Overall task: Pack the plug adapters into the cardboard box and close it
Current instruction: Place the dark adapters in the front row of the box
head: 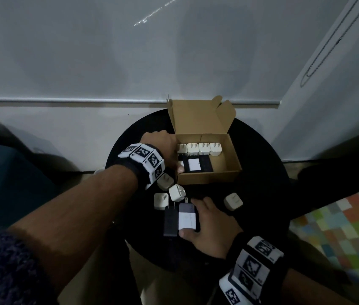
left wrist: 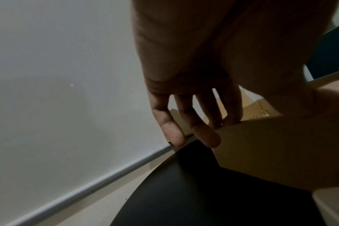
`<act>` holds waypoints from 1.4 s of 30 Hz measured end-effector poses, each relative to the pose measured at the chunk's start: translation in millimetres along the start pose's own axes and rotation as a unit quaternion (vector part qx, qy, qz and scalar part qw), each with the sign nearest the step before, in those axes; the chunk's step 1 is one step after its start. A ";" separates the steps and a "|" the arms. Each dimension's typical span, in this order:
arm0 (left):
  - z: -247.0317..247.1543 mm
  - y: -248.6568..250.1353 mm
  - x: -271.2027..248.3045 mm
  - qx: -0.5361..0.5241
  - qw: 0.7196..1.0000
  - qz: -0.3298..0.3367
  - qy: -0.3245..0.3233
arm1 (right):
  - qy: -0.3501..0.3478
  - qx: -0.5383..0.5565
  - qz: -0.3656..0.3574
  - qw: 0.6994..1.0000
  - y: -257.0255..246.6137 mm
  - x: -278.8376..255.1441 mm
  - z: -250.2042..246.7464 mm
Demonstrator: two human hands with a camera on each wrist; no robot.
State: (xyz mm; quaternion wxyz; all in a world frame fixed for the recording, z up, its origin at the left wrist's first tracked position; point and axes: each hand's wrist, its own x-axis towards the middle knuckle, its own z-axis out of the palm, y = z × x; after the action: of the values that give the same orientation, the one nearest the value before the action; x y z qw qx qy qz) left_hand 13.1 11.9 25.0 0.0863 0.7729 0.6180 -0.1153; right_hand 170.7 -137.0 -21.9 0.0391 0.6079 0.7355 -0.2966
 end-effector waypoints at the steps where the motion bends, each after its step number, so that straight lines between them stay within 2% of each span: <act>1: 0.5 -0.4 -0.4 0.001 1.000 0.000 0.000 | 0.006 0.011 0.000 1.000 1.6 0.4 -0.3; 6: -0.7 0.6 -1.2 0.003 1.000 0.005 -0.001 | 0.011 0.087 0.023 0.996 9.0 4.3 -5.7; 11: 0.0 -0.4 0.6 0.001 1.000 -0.001 -0.003 | 0.001 0.116 -0.002 0.993 9.8 2.3 -9.0; 14: 0.3 -0.7 0.5 -0.002 1.000 0.002 -0.003 | -0.010 0.071 -0.020 0.997 6.4 0.3 -9.3; 17: 1.0 -1.3 0.8 -0.003 1.000 0.003 -0.003 | 0.000 0.028 -0.005 1.000 1.2 0.5 -8.2; 22: 0.9 -1.1 1.2 -0.003 1.000 0.000 -0.004 | 0.025 0.039 0.021 0.999 -6.0 6.3 -0.2; 27: 1.4 -1.0 -0.1 -0.005 1.000 0.001 -0.002 | -0.013 0.027 0.021 0.999 -0.4 7.6 -11.0; 29: 1.3 -1.4 -1.1 -0.006 1.000 0.000 0.002 | 0.005 0.038 0.021 0.999 4.6 6.0 -30.0; 31: 1.8 -2.2 -1.3 -0.010 1.000 -0.001 0.003 | 0.041 0.104 0.019 0.993 10.3 7.2 -59.8; 33: 2.0 -2.2 -0.6 -0.010 1.000 0.001 -0.002 | 0.098 0.217 0.010 0.971 14.3 11.3 -98.3; 34: 1.7 -1.8 0.0 -0.008 1.000 0.002 -0.002 | 0.138 0.240 0.008 0.961 18.2 16.8 -116.3; 37: -0.4 0.2 2.2 -0.004 1.000 0.006 0.001 | 0.219 0.174 0.043 0.959 32.9 47.3 -153.1; 42: 1.5 -0.2 2.1 -0.003 1.000 0.001 0.002 | 0.183 0.093 0.107 0.973 35.6 94.6 -148.8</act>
State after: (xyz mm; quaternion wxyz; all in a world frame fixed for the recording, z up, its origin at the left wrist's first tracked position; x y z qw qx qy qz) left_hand 13.3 13.4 23.0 0.0878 0.7736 0.6175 -0.1119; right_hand 224.1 20.4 46.8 -0.1211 0.7278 0.6304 -0.2413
